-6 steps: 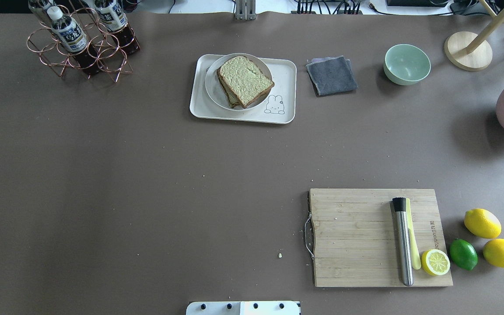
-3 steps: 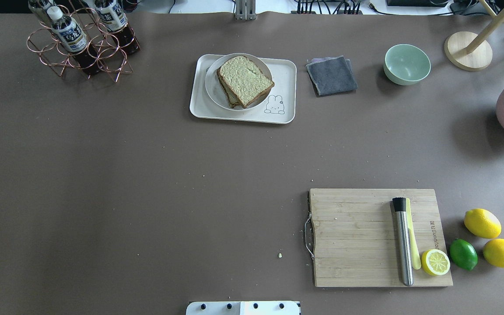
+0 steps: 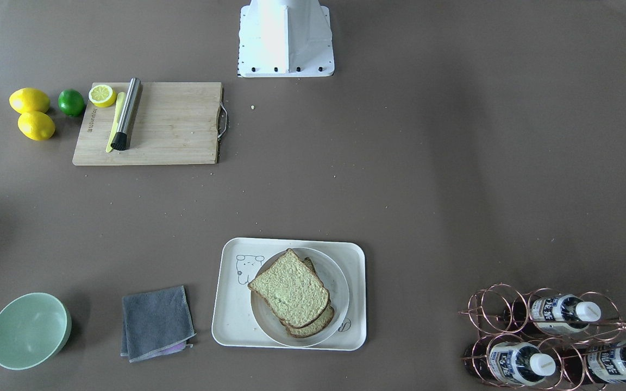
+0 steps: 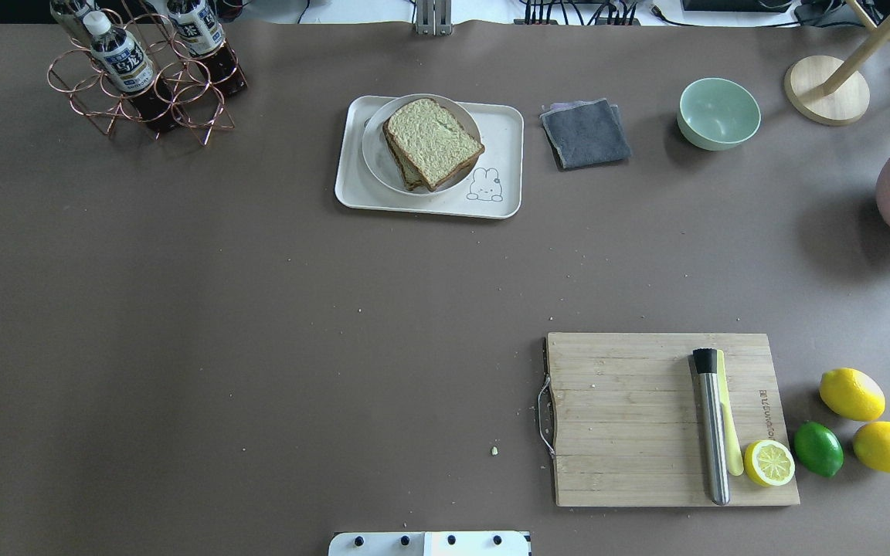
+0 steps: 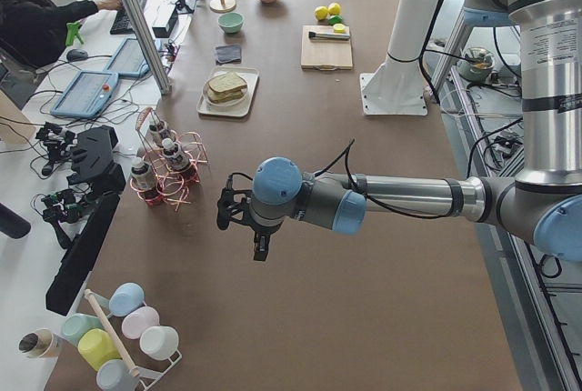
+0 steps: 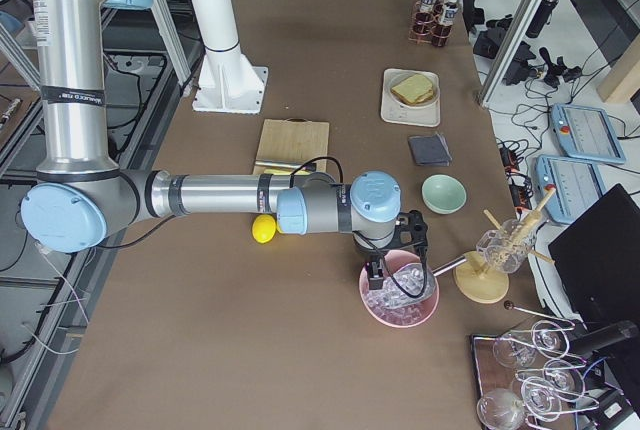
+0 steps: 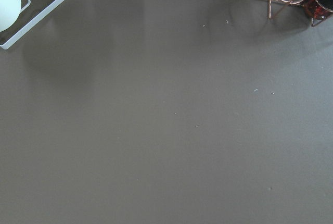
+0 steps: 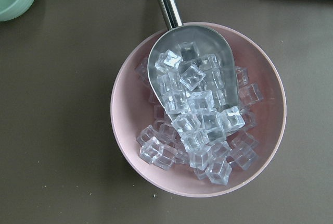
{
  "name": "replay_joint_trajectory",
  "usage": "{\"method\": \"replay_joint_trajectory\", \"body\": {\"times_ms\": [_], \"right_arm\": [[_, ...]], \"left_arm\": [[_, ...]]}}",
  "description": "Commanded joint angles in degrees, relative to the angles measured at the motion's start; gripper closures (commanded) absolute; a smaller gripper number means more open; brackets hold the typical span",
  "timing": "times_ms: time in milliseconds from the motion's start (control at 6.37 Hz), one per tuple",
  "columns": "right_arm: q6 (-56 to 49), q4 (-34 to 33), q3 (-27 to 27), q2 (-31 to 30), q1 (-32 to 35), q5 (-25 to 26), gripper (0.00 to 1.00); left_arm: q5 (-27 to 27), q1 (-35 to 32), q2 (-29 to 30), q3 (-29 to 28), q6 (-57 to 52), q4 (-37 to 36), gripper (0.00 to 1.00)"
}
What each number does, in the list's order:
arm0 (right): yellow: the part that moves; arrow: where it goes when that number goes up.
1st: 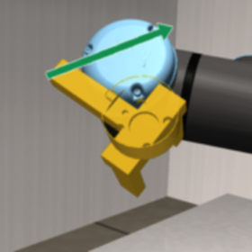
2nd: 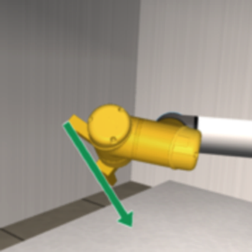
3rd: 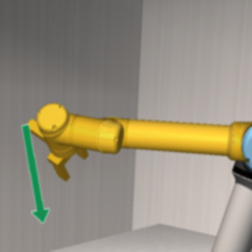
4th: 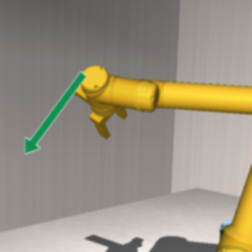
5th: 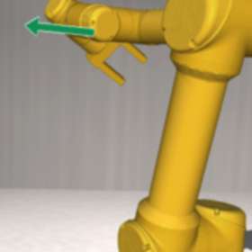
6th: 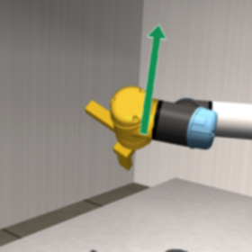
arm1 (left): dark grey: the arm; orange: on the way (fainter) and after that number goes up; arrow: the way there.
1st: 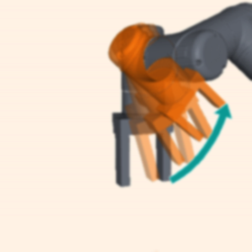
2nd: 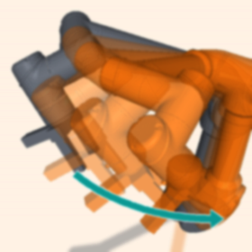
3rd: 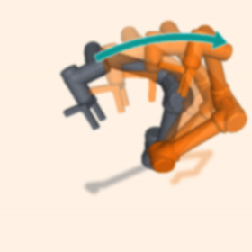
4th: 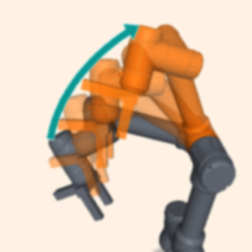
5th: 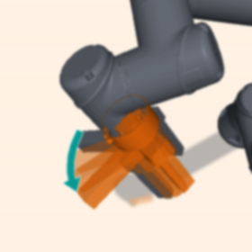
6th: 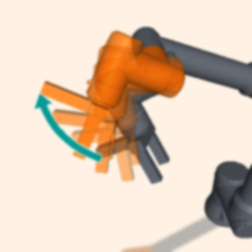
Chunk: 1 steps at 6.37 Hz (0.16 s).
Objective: Make sandwich and place on tray
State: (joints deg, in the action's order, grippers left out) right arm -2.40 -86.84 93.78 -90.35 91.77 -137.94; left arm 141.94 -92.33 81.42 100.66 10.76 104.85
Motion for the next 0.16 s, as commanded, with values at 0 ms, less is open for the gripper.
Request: {"method": "replay_joint_trajectory", "body": {"times_ms": [0], "right_arm": [[-0.1,0.3,0.0,-0.5,0.0,0.0,0.00]], "left_arm": [[0.0,-0.7,0.1,0.1,0.0,0.0,0.03]]}}
